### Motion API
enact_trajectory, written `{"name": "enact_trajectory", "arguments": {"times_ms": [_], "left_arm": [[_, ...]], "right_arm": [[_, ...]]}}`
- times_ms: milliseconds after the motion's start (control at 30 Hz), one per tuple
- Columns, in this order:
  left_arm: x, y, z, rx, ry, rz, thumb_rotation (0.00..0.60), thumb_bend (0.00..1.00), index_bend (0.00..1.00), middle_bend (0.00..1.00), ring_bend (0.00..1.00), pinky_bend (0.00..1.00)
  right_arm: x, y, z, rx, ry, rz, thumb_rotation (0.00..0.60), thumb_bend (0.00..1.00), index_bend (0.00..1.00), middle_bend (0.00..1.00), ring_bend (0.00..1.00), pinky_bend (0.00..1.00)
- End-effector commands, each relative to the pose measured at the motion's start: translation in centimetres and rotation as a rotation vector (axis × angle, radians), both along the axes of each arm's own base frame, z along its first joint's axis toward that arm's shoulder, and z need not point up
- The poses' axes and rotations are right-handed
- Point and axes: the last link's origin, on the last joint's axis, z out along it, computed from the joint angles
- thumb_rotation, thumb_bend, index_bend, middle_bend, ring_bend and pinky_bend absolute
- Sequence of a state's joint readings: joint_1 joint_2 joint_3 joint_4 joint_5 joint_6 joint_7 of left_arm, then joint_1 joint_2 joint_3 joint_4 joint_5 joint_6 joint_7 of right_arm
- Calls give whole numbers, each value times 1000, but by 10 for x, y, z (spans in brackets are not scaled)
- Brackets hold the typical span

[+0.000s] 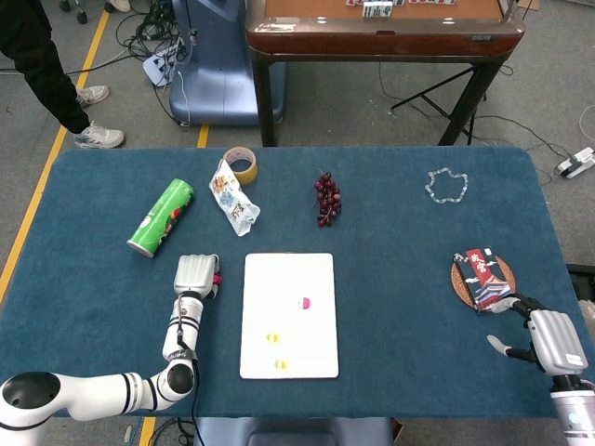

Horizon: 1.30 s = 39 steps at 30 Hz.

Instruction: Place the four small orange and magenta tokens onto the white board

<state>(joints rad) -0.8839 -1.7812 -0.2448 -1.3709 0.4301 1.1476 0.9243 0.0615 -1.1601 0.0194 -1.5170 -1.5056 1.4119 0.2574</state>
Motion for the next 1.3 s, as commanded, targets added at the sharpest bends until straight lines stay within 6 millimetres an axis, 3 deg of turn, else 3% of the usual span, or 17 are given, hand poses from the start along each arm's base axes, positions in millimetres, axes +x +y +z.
{"name": "enact_trajectory", "arguments": {"times_ms": [33, 1000, 1167, 1300], "left_arm": [[0, 0, 0, 0, 0, -1, 600, 333, 525, 1000, 1000, 1000], [1, 3, 1, 2, 10, 6, 600, 333, 581, 1000, 1000, 1000], [12, 3, 7, 7, 1, -30, 600, 333, 583, 1000, 1000, 1000], [32, 2, 15, 9, -41, -74, 600, 333, 585, 1000, 1000, 1000]], "right_arm": [[0, 0, 0, 1, 0, -1, 600, 133, 434, 373, 364, 517], [0, -1, -2, 5, -3, 2, 600, 133, 434, 373, 364, 517], [0, 0, 0, -1, -5, 1, 600, 133, 434, 373, 364, 517], [-1, 0, 0, -4, -6, 0, 600, 133, 434, 373, 364, 518]]}}
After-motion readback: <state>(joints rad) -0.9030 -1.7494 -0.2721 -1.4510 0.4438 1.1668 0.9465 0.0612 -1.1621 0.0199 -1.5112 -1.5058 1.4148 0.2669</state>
